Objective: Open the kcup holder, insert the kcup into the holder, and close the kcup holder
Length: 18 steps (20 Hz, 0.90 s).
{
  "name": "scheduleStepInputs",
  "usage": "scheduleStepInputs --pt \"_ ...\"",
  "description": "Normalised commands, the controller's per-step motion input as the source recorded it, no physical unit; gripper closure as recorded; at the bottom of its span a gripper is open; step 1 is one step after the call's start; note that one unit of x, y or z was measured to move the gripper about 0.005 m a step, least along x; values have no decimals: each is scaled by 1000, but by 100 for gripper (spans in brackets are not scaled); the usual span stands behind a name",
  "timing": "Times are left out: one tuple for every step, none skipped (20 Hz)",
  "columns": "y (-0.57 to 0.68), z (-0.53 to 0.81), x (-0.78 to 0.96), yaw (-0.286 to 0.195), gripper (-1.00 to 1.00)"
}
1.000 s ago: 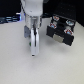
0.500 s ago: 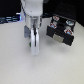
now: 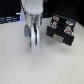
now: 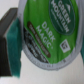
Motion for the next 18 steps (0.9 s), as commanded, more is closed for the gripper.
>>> scheduleStepInputs --pt "380 766 12 -20 100" --pt "431 878 52 -4 100" --pt "439 893 67 -5 100" --pt "443 892 67 -3 100" --pt "440 872 61 1 100" --pt "431 833 44 6 100" --pt "455 787 53 12 100" --pt "480 763 63 17 100" --pt "558 676 32 24 100" --pt "598 641 35 30 100" --pt "620 597 35 30 100" --pt "625 542 23 29 100" --pt "626 495 13 28 100" --pt "636 485 11 27 100" --pt "655 484 19 21 100" --pt "660 452 25 18 100" --pt "665 442 30 15 100" --pt "666 442 46 14 100"
